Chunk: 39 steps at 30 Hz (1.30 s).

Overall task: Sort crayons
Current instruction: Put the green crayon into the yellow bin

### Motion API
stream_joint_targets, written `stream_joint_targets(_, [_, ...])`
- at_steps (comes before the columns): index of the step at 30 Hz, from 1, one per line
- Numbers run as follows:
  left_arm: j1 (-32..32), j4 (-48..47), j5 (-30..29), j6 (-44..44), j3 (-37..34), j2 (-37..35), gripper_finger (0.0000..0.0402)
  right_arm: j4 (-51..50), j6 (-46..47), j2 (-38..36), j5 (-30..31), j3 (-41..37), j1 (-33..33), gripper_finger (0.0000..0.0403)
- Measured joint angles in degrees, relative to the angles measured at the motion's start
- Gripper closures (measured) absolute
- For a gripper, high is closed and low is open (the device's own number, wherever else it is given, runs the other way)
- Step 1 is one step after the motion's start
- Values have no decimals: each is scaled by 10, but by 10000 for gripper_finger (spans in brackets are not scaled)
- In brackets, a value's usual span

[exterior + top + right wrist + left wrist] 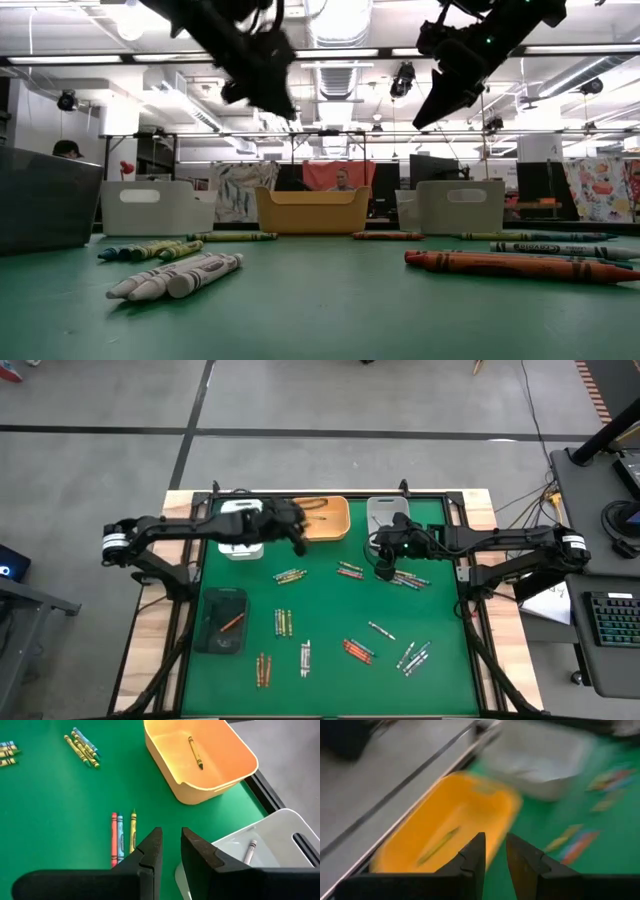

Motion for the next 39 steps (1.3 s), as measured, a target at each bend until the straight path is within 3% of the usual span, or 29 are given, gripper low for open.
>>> stream_joint_targets(5, [-64, 65, 11, 27, -17, 13, 342, -3, 12, 0, -1, 15, 0, 344])
stream_joint_targets(8, [-88, 166, 20, 28, -68, 8, 345, -4, 17, 0, -8, 18, 0, 344])
stream_joint_targets(16, [-110, 557, 230, -8, -265, 2, 362, -38, 38, 0, -10, 17, 0, 344])
stream_joint_targets(21, [-113, 714, 282, -62, -362, -50, 363, -48, 57, 0, -11, 14, 2, 344])
stream_joint_targets(32, [-113, 729, 279, -83, -505, -327, 363, -49, 93, 0, -12, 10, 2, 344])
stream_joint_targets(36, [-113, 678, 266, -83, -516, -408, 363, -48, 122, 0, -41, 10, 2, 344])
stream_joint_targets(39, [-113, 617, 225, -80, -504, -448, 363, -47, 145, 0, -86, 10, 2, 344])
